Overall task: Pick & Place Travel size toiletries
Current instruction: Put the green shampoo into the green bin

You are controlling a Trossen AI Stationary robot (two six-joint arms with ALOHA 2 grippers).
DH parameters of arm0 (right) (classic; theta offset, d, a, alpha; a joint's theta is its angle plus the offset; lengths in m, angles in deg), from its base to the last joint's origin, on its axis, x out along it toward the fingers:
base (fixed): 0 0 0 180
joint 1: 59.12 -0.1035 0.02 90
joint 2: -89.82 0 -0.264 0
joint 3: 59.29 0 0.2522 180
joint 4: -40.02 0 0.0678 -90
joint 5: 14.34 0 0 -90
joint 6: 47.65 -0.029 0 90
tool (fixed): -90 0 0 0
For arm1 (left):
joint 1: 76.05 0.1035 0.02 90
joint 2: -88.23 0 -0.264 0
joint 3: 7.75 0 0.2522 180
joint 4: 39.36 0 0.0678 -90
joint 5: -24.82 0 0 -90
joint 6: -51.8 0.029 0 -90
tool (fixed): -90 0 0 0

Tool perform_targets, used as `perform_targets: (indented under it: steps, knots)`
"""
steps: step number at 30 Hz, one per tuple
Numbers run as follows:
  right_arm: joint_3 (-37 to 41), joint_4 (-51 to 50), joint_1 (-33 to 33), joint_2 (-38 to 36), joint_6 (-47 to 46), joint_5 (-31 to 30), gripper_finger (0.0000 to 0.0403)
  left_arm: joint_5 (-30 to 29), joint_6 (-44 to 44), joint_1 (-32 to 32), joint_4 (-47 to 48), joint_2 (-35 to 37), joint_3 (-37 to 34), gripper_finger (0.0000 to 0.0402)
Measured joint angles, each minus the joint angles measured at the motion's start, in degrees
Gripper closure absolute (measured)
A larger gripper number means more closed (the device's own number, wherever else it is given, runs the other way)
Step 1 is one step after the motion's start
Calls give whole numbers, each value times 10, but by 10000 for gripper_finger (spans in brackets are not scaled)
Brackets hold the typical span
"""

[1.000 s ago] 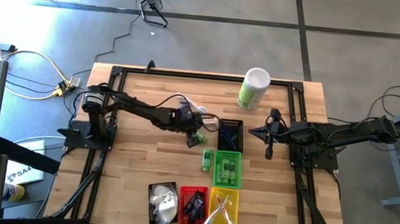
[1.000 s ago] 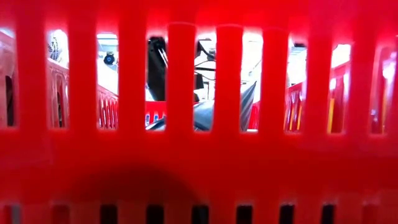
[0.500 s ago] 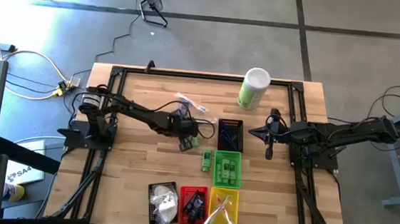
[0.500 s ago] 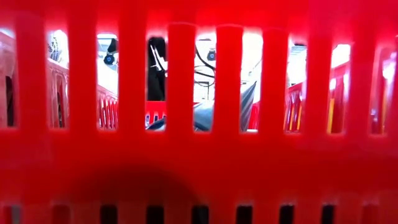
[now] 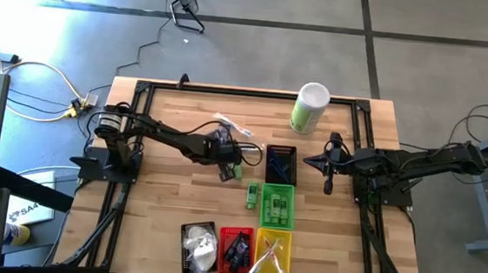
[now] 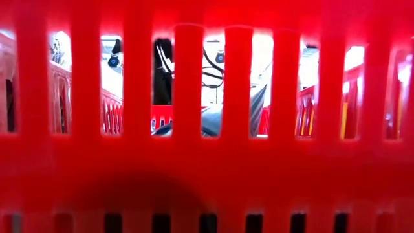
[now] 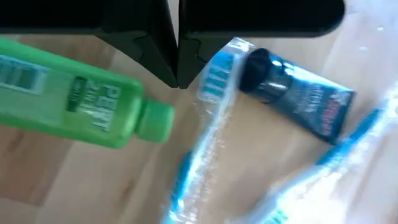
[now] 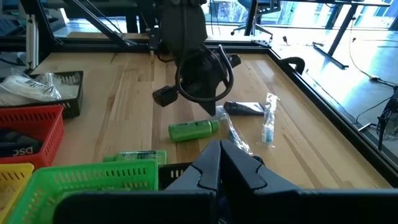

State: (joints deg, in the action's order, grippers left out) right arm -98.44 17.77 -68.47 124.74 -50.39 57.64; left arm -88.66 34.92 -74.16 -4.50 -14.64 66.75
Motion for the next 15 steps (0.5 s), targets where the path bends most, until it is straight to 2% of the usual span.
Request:
perform_targets:
  steps: [4, 15]
  knots:
    - [0, 0, 0, 0, 0, 0, 398, -29, -24, 0, 17, 17, 0, 401]
    - [0, 2, 0, 0, 0, 0, 398, -23, -94, 0, 13, 80, 1, 401]
